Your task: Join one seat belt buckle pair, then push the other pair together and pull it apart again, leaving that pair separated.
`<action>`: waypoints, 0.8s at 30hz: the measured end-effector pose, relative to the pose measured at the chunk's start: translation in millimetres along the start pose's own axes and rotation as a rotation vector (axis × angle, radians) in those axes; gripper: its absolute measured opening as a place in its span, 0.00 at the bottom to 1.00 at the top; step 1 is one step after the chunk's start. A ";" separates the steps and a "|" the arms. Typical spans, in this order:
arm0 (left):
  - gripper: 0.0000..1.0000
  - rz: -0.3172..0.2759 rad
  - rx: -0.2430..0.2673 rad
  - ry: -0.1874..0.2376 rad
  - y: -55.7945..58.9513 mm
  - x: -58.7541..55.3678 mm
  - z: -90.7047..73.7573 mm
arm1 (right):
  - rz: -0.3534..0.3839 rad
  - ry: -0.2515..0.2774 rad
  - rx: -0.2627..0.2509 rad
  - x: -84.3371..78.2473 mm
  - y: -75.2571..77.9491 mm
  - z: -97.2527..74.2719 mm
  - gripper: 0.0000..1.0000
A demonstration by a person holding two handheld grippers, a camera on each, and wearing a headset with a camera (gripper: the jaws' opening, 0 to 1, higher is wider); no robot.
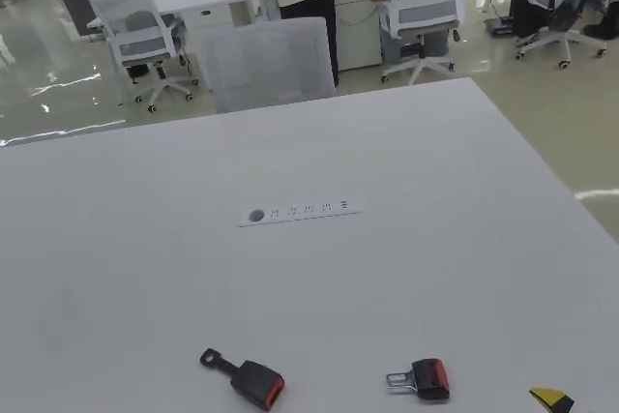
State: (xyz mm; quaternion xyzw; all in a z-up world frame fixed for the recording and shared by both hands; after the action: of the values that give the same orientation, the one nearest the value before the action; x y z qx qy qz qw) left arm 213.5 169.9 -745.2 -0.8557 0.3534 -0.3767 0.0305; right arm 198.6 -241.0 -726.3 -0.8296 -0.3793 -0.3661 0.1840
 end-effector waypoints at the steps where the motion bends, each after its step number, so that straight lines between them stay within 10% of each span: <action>1: 0.97 0.018 -0.004 -0.007 1.5 -1.6 0.4 | 0.001 -0.003 0.000 -0.6 0.3 -0.2 0.89; 24: 0.92 0.002 -0.043 -0.010 4.0 -11.3 -5.1 | -0.056 -0.082 0.049 5.2 -18.9 4.3 0.77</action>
State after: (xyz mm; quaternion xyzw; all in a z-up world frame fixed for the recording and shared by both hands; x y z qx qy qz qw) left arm 202.5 175.1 -749.8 -0.8576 0.3621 -0.3648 0.0141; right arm 188.5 -223.7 -724.8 -0.8281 -0.4186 -0.3274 0.1783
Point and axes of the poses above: the centre of the closed fingertips' face, and the gripper's own axes: z roughly forward along the fingers, y roughly to its right, x roughly out of its top, the point moved 2 cm from there along -z, roughly backward along the fingers, and after that the axes turned 9 degrees about x, right-handed, at the moved point
